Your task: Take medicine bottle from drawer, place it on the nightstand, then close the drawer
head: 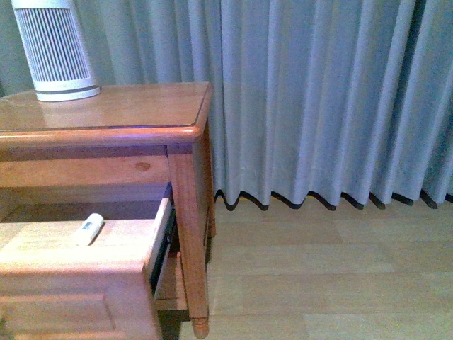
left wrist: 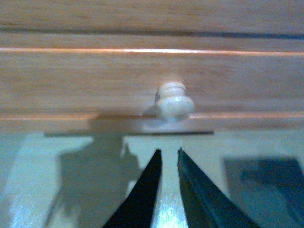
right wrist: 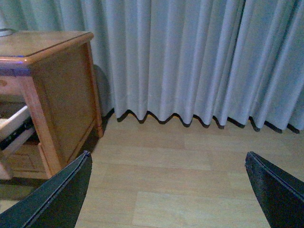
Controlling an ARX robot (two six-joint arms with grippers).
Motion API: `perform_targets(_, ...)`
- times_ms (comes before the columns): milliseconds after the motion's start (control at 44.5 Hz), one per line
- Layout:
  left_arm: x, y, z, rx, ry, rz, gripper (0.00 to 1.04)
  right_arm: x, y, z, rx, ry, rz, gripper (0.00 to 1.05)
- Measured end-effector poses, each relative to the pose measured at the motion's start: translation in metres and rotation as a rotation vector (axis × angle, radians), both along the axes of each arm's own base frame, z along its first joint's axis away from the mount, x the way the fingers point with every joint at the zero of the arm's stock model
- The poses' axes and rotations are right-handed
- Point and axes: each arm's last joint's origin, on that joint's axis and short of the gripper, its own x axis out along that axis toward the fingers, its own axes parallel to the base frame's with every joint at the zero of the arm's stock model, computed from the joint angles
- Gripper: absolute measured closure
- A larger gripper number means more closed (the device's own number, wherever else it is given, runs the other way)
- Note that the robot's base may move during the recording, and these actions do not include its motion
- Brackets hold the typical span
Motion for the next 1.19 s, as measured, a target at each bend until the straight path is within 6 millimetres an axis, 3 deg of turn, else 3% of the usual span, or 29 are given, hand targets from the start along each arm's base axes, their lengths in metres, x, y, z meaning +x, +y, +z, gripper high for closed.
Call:
perform_targets(45, -0.037, 0.000, 0.009, 0.050, 0.057, -0.043, 0.99, 0.000, 0.000, 0.000, 0.000, -0.001, -0.002, 0.07)
perform_targets(90, -0.052, -0.002, 0.016, 0.084, 0.077, -0.104, 1.01, 0.000, 0.000, 0.000, 0.000, 0.000, 0.002, 0.07)
perform_targets(247, -0.062, 0.003, 0.036, 0.181, 0.060, -0.155, 1.01, 0.000, 0.000, 0.000, 0.000, 0.000, 0.002, 0.07)
perform_targets(360, -0.063, 0.003, 0.039, 0.229, 0.034, -0.176, 1.00, 0.000, 0.000, 0.000, 0.000, 0.000, 0.002, 0.07)
perform_targets(405, -0.062, 0.004, 0.040, 0.240, 0.026, -0.171, 0.95, 0.000, 0.000, 0.000, 0.000, 0.000, 0.002, 0.07)
perform_targets(652, -0.060, -0.005, 0.038, 0.185, -0.018, -0.104, 0.40, 0.000, 0.000, 0.000, 0.000, 0.000, 0.002, 0.07)
perform_targets(810, -0.061, -0.008, 0.076, 0.127, -0.133, 0.005, 0.09, 0.000, 0.000, 0.000, 0.000, 0.000, 0.002, 0.07)
perform_targets(877, -0.060, -0.008, 0.094, 0.106, -0.183, 0.029, 0.05, 0.000, 0.000, 0.000, 0.000, 0.000, 0.002, 0.07)
perform_targets(1012, -0.066, -0.018, 0.151, 0.048, -0.317, 0.004, 0.07, 0.000, 0.000, 0.000, 0.000, 0.000, 0.002, 0.07)
perform_targets(1125, -0.080, -0.029, 0.178, -0.010, -0.357, -0.044, 0.07, 0.000, 0.000, 0.000, 0.000, 0.000, 0.002, 0.07)
perform_targets(1192, -0.084, -0.030, 0.182, -0.023, -0.370, -0.045, 0.07, 0.000, 0.000, 0.000, 0.000, 0.000, 0.002, 0.07)
